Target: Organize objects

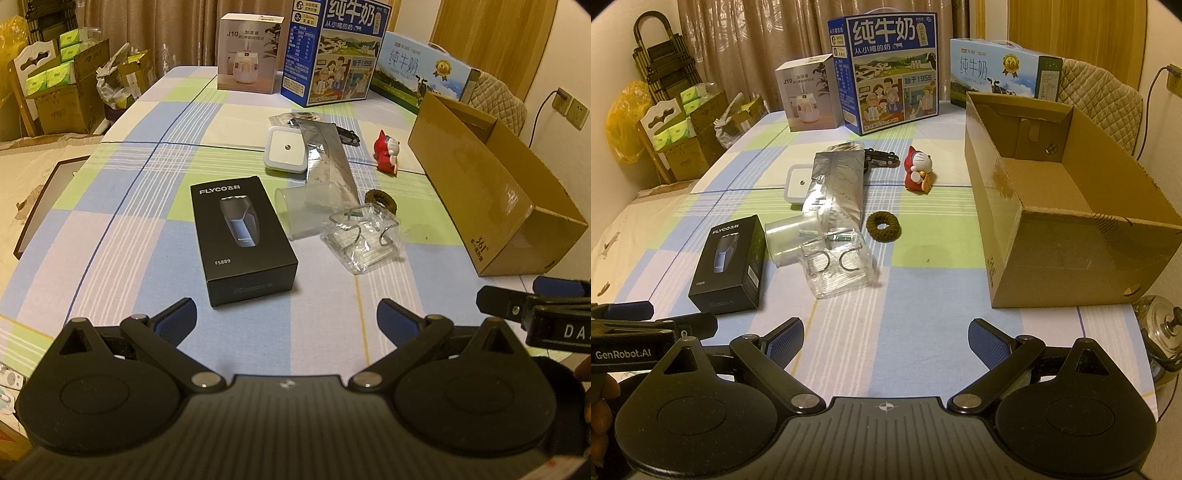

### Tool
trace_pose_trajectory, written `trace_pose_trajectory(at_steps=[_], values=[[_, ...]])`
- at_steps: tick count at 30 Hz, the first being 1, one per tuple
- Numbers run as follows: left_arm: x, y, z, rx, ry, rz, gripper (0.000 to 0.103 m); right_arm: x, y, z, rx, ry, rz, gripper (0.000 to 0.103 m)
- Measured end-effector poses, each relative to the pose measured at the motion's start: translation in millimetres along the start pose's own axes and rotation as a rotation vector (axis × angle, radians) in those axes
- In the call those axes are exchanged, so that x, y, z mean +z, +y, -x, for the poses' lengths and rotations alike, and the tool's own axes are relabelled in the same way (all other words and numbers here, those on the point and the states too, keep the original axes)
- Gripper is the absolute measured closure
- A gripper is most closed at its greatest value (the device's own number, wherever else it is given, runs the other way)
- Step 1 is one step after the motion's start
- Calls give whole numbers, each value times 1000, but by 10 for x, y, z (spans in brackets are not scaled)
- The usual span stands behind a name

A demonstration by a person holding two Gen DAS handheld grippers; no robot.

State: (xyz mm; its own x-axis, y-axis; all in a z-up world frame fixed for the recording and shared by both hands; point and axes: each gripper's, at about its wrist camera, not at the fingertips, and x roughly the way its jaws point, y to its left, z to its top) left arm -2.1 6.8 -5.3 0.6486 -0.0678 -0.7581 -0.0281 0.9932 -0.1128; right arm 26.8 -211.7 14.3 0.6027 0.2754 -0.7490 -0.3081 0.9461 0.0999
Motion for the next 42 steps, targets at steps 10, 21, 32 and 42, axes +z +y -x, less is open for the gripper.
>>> trace_pose_trajectory(at_steps=[10, 21, 32, 42], values=[[120, 79, 40, -11, -2, 7, 1, 142, -70, 70, 60, -11, -31, 9], [479, 426, -260, 30, 6, 65, 1, 592, 100, -198, 90, -59, 28, 9], [655, 474, -892, 20, 62, 27, 2, 541, 78, -906, 81, 7, 117, 9], [704, 496, -1256, 19, 108, -34, 14, 437, 59, -1253, 119, 42, 139, 9]])
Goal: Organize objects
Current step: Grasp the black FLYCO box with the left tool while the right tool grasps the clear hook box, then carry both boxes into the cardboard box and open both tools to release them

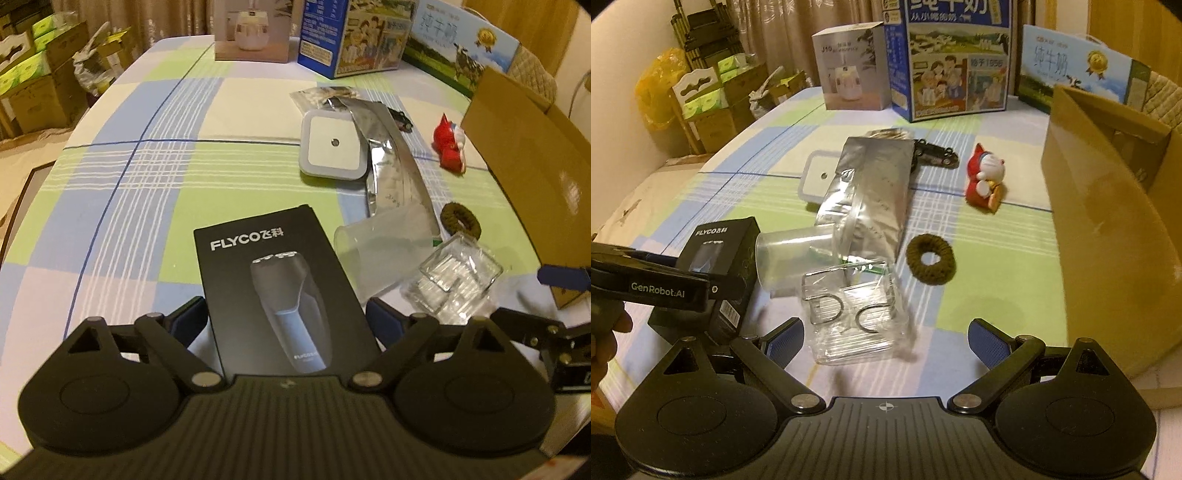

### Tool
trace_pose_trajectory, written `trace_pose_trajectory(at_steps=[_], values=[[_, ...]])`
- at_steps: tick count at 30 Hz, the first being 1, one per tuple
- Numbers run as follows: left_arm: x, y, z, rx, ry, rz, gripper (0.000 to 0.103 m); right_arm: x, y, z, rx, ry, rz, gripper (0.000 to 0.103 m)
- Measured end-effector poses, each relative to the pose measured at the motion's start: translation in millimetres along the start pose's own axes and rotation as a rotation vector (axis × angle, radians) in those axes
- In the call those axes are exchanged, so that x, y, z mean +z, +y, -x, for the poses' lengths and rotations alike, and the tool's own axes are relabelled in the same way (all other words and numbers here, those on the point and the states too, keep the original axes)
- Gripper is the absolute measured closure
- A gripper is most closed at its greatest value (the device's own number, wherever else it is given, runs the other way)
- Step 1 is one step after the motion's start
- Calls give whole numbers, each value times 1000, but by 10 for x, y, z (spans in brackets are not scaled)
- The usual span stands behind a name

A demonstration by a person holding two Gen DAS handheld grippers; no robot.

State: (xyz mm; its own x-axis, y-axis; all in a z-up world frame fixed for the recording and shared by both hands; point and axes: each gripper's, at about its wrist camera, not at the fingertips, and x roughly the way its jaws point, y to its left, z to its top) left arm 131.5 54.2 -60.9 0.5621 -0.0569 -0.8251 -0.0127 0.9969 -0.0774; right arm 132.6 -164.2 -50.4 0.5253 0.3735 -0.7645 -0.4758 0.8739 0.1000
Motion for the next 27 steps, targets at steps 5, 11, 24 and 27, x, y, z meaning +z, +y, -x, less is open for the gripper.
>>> trace_pose_trajectory(at_steps=[5, 11, 24, 27], values=[[-4, 37, 52, 3, -1, -84, 19, 40, 47, -89, 25, -19, 18, 9], [6, 102, 52, -14, -1, -103, 19, 117, 178, -285, 37, -26, 64, 9], [15, 104, 28, -1, -6, -125, 24, 129, 280, -579, -5, 7, 132, 38], [16, 108, 83, -9, -16, -132, 25, 120, 288, -550, -8, 7, 125, 39]])
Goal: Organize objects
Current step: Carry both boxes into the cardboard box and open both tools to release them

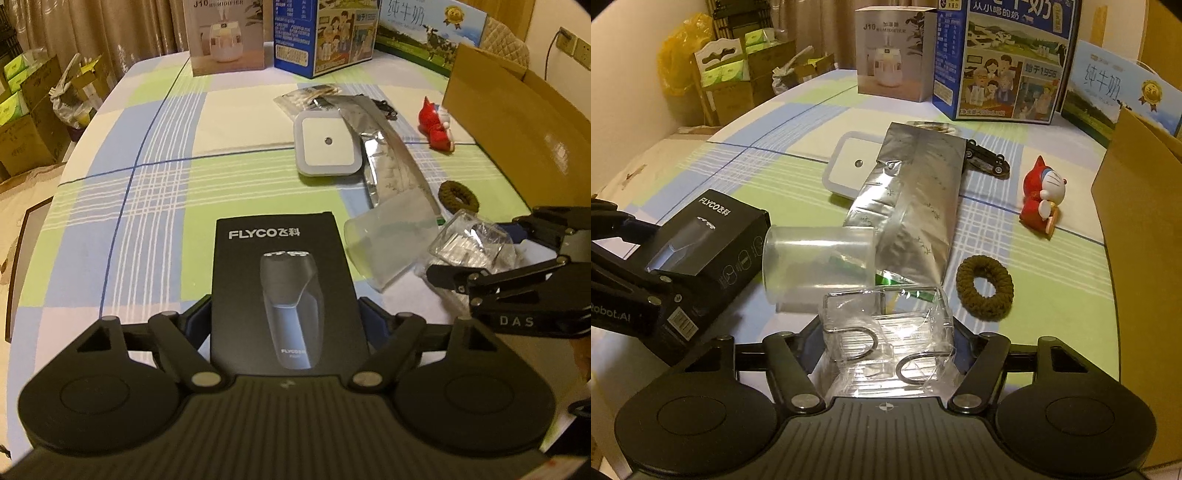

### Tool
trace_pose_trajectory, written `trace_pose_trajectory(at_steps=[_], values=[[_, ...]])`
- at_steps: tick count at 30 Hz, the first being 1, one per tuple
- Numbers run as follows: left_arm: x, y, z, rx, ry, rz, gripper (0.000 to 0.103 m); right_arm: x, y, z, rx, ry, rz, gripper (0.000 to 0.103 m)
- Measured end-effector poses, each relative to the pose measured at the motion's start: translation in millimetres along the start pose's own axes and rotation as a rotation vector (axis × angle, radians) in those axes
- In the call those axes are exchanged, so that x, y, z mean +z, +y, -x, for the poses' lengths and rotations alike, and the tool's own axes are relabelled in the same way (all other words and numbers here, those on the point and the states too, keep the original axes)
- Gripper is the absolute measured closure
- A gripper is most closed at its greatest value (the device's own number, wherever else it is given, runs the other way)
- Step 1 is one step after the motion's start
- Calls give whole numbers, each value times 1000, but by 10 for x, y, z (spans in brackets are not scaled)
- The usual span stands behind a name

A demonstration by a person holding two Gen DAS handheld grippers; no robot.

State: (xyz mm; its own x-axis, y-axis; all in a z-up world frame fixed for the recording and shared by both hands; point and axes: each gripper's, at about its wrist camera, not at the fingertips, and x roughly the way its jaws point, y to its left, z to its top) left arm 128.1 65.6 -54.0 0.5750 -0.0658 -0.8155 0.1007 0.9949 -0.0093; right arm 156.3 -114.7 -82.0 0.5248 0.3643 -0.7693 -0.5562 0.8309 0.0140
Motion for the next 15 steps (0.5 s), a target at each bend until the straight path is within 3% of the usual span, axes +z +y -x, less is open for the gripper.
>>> trace_pose_trajectory(at_steps=[8, 15], values=[[98, -69, 241, -29, -22, -16, 25, 43, -11, 292, -29, -53, -27, 40], [486, -491, 611, -83, -99, -79, 25, 246, -290, 983, -91, -166, -97, 40]])
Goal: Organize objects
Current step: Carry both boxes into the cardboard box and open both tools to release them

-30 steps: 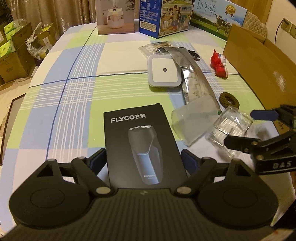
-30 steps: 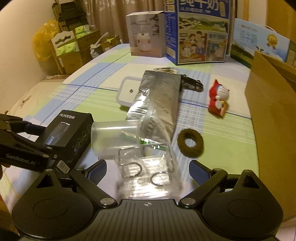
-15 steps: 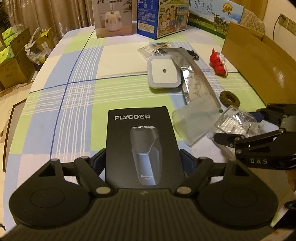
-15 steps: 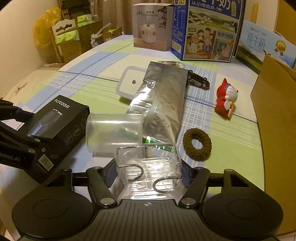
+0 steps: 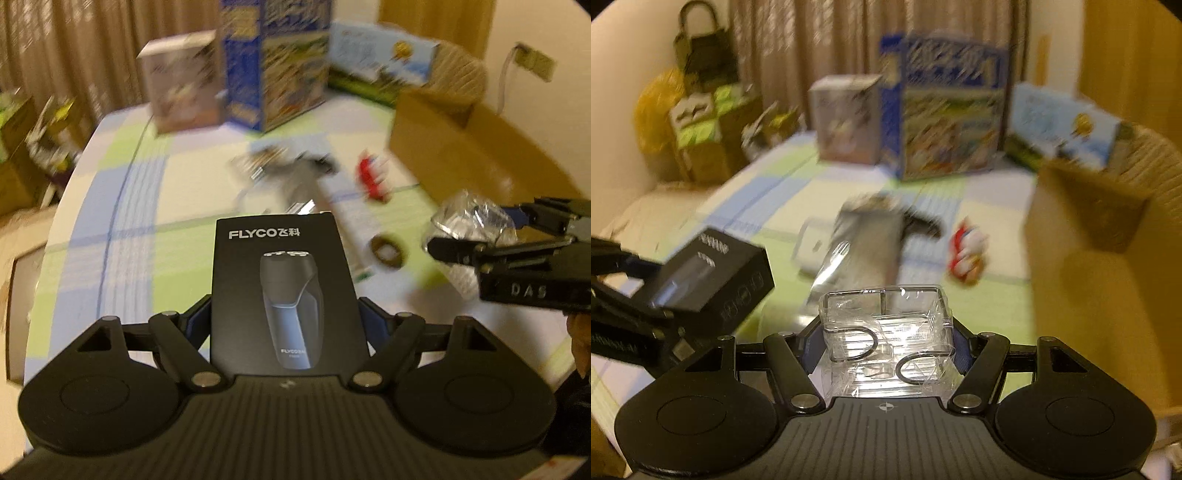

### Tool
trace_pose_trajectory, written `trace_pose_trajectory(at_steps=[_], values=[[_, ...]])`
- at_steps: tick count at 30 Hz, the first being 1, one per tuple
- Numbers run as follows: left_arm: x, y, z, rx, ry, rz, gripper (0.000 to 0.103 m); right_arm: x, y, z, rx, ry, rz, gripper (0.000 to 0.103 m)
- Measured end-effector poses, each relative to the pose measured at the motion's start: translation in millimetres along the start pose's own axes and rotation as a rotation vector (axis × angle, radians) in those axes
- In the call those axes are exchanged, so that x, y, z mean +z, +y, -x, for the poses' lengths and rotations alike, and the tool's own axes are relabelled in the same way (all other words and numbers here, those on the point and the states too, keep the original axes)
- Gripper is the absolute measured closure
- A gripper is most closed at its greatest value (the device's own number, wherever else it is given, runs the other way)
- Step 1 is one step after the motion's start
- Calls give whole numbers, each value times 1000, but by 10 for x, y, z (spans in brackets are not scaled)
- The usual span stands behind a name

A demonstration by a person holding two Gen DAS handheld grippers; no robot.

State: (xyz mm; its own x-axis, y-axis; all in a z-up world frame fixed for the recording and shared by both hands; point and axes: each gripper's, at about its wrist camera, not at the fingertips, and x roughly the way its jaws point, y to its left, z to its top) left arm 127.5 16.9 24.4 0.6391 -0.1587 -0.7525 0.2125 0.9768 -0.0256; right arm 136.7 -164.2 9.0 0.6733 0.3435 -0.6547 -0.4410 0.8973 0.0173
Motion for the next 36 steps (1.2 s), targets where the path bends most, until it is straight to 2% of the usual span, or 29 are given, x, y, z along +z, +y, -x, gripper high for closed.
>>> trace_pose_trajectory(at_steps=[5, 11, 15, 20, 26, 28, 36], values=[[534, -605, 130, -89, -77, -59, 25, 286, -527, 572, -120, -92, -24, 40], [1106, -1430, 74, -194, -132, -103, 25, 293, -1410, 912, -272, -85, -97, 40], [1345, -1834, -119, -232, -125, -107, 25, 177, -1830, 972, -314, -61, -126, 40], [1480, -2182, -429, -267, -93, -113, 25, 35, -2114, 983, -319, -49, -177, 40], [1476, -2436, -685, -300, -69, -112, 23, -103, -2362, 930, -316, -45, -221, 40], [1474, -2441, -713, -297, -69, -105, 18, -119, -2377, 907, -314, -38, -227, 40], [1420, -2082, -595, -247, -103, -65, 18, -178, -2385, 805, -288, -25, -253, 40]])
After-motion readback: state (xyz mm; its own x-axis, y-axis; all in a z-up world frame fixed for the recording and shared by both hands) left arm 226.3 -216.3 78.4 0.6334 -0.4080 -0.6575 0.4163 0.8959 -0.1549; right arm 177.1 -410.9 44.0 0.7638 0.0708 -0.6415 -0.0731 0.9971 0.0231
